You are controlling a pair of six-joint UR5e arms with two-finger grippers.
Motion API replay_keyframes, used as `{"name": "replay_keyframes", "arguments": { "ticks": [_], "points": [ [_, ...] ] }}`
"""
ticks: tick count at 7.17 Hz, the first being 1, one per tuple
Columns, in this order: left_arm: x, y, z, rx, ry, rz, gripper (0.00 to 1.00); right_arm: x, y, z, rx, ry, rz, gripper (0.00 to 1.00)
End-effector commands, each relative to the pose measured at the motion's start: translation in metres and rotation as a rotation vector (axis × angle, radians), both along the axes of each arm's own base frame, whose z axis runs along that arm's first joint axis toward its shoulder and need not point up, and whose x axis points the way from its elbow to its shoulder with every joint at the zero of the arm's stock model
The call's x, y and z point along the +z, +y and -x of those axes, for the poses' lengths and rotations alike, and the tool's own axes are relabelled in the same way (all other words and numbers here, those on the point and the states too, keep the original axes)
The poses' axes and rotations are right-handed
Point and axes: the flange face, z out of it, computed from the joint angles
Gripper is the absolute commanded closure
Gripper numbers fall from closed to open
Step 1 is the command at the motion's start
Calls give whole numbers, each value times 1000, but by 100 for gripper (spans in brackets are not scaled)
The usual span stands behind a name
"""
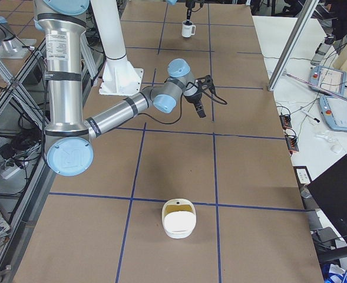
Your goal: Left arm hands cup to right arm to dump lemon
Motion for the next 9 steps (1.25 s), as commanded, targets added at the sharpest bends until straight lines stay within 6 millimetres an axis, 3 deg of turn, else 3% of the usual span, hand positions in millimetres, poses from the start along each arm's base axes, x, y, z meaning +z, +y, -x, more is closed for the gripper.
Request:
{"name": "replay_keyframes", "arguments": {
  "ticks": [1,2,3,4,5,7,8,9],
  "points": [
    [3,2,1,3,-1,1,20,15,3,-30,-5,-23,59,0],
    [-3,1,2,1,4,-9,0,23,5,-40,-2,-21,90,0],
    [-11,-1,6,-8,12,-22,0,32,8,-59,-3,-33,122,0],
    [-28,-17,46,-97,26,-49,0,42,14,-84,-5,-67,172,0],
    [-43,-20,69,-129,34,-96,0,58,25,-112,2,-103,232,0],
    [-32,-19,116,-103,8,-193,0,92,55,-150,21,-145,342,0],
    [-14,-13,135,-58,-14,-219,0,106,66,-154,25,-133,371,0],
    [-1,-11,169,-37,-38,-239,0,117,72,-165,-8,-96,309,0]
  ]
}}
